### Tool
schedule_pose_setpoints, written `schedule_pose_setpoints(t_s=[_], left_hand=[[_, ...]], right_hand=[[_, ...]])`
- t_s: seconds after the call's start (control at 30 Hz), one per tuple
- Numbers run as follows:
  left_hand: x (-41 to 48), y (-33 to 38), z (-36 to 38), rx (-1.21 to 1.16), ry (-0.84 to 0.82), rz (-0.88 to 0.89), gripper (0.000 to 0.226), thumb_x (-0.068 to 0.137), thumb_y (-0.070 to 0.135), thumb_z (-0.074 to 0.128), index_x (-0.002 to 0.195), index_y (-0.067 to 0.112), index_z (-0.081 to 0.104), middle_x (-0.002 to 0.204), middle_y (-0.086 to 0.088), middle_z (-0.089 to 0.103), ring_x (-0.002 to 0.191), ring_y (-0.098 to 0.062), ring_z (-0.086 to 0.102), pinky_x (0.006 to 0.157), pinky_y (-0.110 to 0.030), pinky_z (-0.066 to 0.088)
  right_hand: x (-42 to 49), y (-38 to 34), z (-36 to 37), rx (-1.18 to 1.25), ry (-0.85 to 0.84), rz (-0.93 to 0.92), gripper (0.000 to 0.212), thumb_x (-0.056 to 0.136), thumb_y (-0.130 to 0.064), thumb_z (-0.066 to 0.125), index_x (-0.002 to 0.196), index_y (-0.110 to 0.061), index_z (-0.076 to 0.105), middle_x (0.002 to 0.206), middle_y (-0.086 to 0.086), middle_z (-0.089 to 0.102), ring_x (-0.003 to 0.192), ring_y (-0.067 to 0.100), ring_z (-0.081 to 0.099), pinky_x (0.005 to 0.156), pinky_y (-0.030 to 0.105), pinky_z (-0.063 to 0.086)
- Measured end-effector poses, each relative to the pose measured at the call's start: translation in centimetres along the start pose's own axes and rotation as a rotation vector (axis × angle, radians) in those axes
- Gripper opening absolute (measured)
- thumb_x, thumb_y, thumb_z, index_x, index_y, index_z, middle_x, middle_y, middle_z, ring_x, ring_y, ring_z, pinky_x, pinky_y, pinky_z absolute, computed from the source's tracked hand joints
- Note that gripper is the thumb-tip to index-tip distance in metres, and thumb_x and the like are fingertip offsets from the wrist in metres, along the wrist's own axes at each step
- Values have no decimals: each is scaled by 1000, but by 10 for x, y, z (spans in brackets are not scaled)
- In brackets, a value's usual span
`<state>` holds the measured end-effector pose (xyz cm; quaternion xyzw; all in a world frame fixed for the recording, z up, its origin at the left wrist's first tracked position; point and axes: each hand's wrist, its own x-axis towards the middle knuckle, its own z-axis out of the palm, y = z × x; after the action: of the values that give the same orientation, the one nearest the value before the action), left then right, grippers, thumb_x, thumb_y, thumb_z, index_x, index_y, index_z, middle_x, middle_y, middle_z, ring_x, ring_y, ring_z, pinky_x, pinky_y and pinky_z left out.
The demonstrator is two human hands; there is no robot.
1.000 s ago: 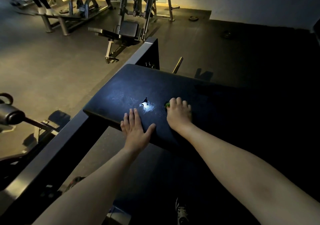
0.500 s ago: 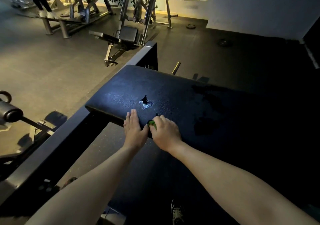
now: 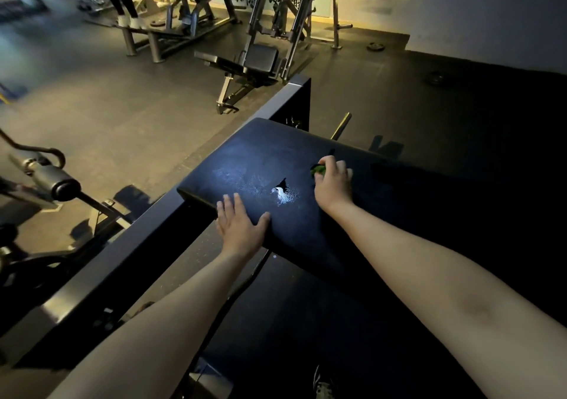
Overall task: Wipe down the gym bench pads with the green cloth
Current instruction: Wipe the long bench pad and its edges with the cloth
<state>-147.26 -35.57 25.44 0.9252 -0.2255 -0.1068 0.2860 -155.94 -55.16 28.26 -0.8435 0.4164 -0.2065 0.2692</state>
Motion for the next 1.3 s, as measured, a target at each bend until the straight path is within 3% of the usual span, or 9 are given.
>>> schedule_pose_setpoints(t_s=[0.13, 0.33, 0.47, 0.67, 0.73, 0.83, 1.03, 1.2, 1.3], left_hand=[[21, 0, -1, 2, -55, -98, 104, 90, 62, 58, 160, 14, -1, 167, -6, -16, 152, -24, -20, 123, -45, -5], [30, -11, 15, 11, -19, -60, 103, 89, 63, 56, 160, 21, -6, 165, -2, -23, 149, -22, -28, 121, -39, -15], [30, -14, 16, 11, -29, -50, 101, 91, 63, 55, 159, 24, -8, 163, 0, -27, 147, -20, -32, 120, -39, -17], [32, -14, 5, -38, -140, -81, 105, 76, 68, 41, 159, 27, -10, 163, 2, -30, 146, -18, -34, 120, -41, -17], [34, -12, -1, -97, -182, -87, 99, 76, 56, 35, 159, 22, -8, 163, -1, -28, 147, -21, -33, 120, -40, -16], [36, -16, -4, -133, -183, -83, 77, 94, 38, 35, 161, 18, 1, 165, -2, -24, 149, -22, -28, 121, -42, -12], [17, -27, -17, -146, -105, -4, 60, 101, 23, 39, 159, 23, 22, 168, 6, 1, 153, -11, -8, 121, -50, -3], [5, -27, -21, -68, -108, 9, 62, 100, 22, 44, 158, 24, 24, 168, 6, 5, 154, -14, -2, 121, -54, 3], [3, -26, -25, -28, -96, 22, 62, 100, 31, 48, 157, 23, 26, 168, 4, 9, 154, -17, 3, 121, -51, 8]], right_hand=[[41, -2, 13, 26, -4, 40, 28, 99, -17, 48, 127, -15, 49, 131, 15, 44, 119, 36, 36, 100, 43, 34], [83, -18, 44, -83, -32, 58, 28, 99, -23, 47, 127, -19, 50, 131, 12, 47, 118, 35, 38, 101, 46, 35], [73, -36, 67, -237, -107, -140, 29, 94, -16, 47, 123, -18, 50, 130, 11, 46, 117, 33, 40, 97, 43, 31], [22, -46, 67, -193, -231, -364, 31, 92, -13, 49, 122, -15, 54, 122, 11, 48, 110, 32, 44, 89, 36, 31], [0, -49, 65, -172, -246, -418, 28, 93, -14, 49, 121, -14, 55, 120, 10, 50, 108, 31, 44, 87, 36, 31], [-27, -52, 61, -142, -266, -425, 25, 94, -16, 50, 118, -14, 57, 118, 10, 52, 108, 32, 46, 92, 39, 34], [-84, -62, 51, -147, -289, -431, 23, 96, -26, 50, 116, -18, 57, 118, 7, 54, 109, 32, 51, 83, 41, 42], [-111, -69, 40, -157, -338, -514, 20, 94, -28, 53, 109, -17, 57, 112, 7, 56, 105, 34, 57, 80, 41, 45], [-99, -65, 25, 8, -211, -485, 25, 93, -24, 56, 118, -18, 55, 110, 5, 58, 101, 29, 57, 79, 40, 47]])
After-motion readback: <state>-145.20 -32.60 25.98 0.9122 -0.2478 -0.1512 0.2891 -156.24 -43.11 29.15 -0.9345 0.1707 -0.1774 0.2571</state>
